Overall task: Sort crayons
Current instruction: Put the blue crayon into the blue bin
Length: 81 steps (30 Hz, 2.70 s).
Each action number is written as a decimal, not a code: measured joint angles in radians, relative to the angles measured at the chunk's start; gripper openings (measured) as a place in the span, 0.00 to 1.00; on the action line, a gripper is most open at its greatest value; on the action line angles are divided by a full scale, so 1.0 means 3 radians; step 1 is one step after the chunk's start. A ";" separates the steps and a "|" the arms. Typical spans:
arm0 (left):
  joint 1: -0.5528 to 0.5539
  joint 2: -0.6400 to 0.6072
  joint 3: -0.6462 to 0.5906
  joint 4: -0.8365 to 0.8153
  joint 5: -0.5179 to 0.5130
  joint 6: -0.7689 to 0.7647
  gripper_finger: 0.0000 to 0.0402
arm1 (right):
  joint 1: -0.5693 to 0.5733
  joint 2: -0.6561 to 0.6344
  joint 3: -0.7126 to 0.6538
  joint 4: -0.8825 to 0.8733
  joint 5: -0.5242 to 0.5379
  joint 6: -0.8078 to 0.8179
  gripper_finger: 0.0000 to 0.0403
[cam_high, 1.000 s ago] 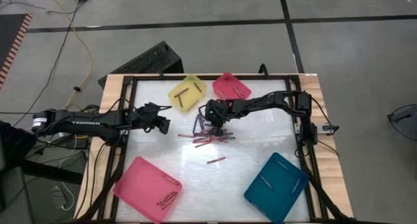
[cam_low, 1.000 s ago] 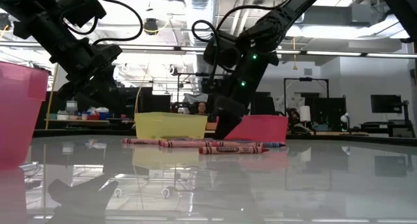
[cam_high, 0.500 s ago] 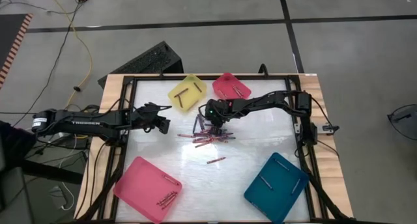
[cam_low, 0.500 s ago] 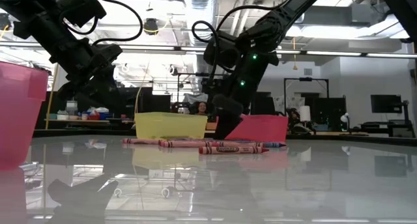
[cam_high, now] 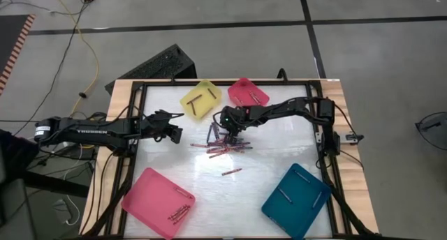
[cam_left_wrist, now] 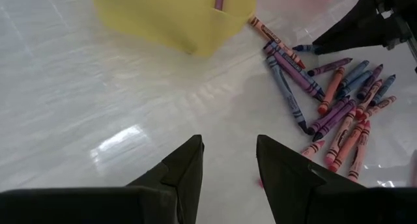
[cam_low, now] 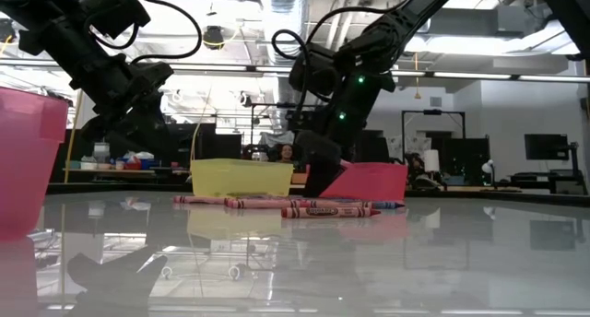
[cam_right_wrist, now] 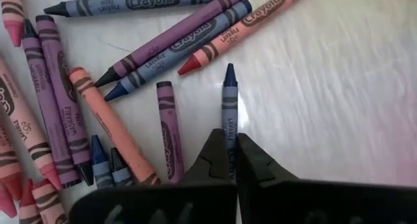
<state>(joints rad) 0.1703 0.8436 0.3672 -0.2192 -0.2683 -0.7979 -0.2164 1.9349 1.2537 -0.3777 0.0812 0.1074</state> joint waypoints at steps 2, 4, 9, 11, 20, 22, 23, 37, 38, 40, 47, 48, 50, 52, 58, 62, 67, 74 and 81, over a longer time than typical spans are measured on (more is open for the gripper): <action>0.0000 0.0000 0.0000 -0.0001 0.0003 0.0000 0.33 | -0.0004 -0.0056 -0.0009 -0.0045 -0.0006 0.0030 0.02; 0.0000 0.0000 0.0000 -0.0001 0.0004 0.0000 0.33 | -0.0017 -0.0132 -0.0018 -0.0106 -0.0023 0.0029 0.02; 0.0000 0.0000 0.0000 -0.0001 0.0003 0.0000 0.33 | -0.0086 -0.0413 -0.0017 -0.0151 -0.0014 0.0031 0.02; 0.0000 0.0000 0.0000 -0.0001 0.0002 0.0000 0.33 | -0.0102 -0.0512 -0.0014 -0.0168 -0.0013 0.0032 0.02; 0.0000 0.0000 0.0000 -0.0002 -0.0009 0.0049 0.33 | -0.0044 -0.1022 -0.0008 -0.0429 -0.0004 0.0257 0.02; 0.0000 0.0000 0.0000 -0.0001 -0.0009 0.0090 0.33 | 0.0019 -0.1130 -0.0008 -0.0565 0.0002 0.0369 0.02; 0.0000 0.0000 0.0000 -0.0001 -0.0010 0.0102 0.33 | 0.0062 -0.1186 -0.0007 -0.0631 0.0001 0.0444 0.02; 0.0000 0.0000 0.0000 0.0000 0.0045 0.0106 0.33 | 0.1179 -0.1625 -0.0006 -0.2005 -0.0003 0.2876 0.01; 0.0000 0.0000 0.0000 0.0000 0.0074 0.0104 0.33 | 0.1284 -0.1642 -0.0005 -0.2051 -0.0002 0.3083 0.01; 0.0000 0.0000 0.0000 0.0000 0.0118 0.0098 0.33 | 0.1478 -0.1659 -0.0004 -0.2124 0.0003 0.3494 0.01; 0.0000 0.0000 0.0000 0.0000 0.0211 0.0099 0.33 | 0.2123 -0.1647 -0.0001 -0.2486 0.0094 0.4874 0.01; 0.0000 0.0000 0.0000 0.0000 0.0210 0.0099 0.33 | 0.2206 -0.1645 -0.0001 -0.2558 0.0100 0.5059 0.01; 0.0000 0.0001 0.0000 0.0000 0.0209 0.0113 0.33 | 0.2377 -0.1644 -0.0001 -0.2693 0.0100 0.5436 0.01; 0.0000 0.0000 0.0000 0.0000 0.0208 0.0154 0.33 | 0.2537 -0.1645 -0.0001 -0.2812 0.0099 0.5778 0.01; 0.0000 0.0000 0.0000 0.0000 0.0210 0.0186 0.33 | 0.2976 -0.1650 -0.0001 -0.3062 -0.0061 0.6555 0.01; 0.0000 0.0001 0.0000 -0.0001 0.0210 0.0188 0.33 | 0.3198 -0.1645 -0.0001 -0.3194 -0.0236 0.6832 0.01; 0.0000 0.0000 0.0000 -0.0001 0.0210 0.0297 0.33 | 0.3281 -0.1573 0.0001 -0.3378 -0.0392 0.6835 0.01; 0.0001 0.0001 0.0000 -0.0003 0.0193 0.0339 0.33 | 0.3320 -0.1231 0.0000 -0.3605 -0.0463 0.6808 0.01; 0.0001 0.0001 0.0000 -0.0004 0.0183 0.0353 0.33 | 0.3386 -0.0720 0.0000 -0.3496 -0.0466 0.6771 0.01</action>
<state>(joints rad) 0.1705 0.8440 0.3672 -0.2203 -0.2134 -0.6920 0.7993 1.7191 1.2537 -1.4264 -0.0586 2.1387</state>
